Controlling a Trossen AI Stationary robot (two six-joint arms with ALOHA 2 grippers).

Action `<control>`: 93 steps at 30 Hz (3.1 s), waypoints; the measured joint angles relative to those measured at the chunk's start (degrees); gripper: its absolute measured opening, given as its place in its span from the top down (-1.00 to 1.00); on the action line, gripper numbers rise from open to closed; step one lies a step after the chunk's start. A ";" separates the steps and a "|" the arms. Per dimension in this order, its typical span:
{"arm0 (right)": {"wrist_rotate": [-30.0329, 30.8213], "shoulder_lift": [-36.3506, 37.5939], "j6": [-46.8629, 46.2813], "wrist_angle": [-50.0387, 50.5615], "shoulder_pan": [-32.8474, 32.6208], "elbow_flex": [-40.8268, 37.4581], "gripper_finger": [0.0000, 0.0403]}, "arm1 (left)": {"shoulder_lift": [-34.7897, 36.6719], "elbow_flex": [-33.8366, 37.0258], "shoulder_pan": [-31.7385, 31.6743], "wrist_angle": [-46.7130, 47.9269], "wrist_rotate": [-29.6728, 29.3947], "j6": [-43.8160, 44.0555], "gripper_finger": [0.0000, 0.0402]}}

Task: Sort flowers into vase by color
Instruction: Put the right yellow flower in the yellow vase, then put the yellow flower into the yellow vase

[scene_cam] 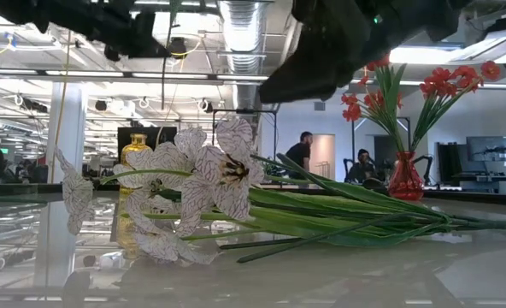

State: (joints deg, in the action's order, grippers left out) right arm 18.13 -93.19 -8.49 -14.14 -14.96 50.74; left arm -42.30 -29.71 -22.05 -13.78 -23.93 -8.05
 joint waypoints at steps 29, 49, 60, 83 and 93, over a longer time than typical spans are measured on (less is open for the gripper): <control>0.00 0.20 2.22 3.86 1.48 0.04 0.21 | 2.85 9.79 -16.28 -0.09 4.78 7.75 1.00; -0.04 0.20 1.44 3.78 1.55 0.04 0.21 | 4.24 13.27 -17.55 2.78 7.59 16.06 0.52; -0.12 0.20 1.44 3.82 1.46 0.04 0.21 | 6.85 10.24 -16.74 18.42 18.31 17.32 0.23; -23.04 0.18 4.31 16.84 -6.35 0.07 0.21 | 8.27 17.81 21.61 -5.20 26.22 22.84 0.23; -20.69 0.08 -4.88 21.68 -13.39 0.07 0.21 | -3.29 21.31 31.48 -22.17 23.74 17.53 0.23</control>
State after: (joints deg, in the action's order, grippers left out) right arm -2.56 -93.11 -13.37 7.54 -28.34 50.81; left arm -45.59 -8.40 9.43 -35.95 -0.19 9.47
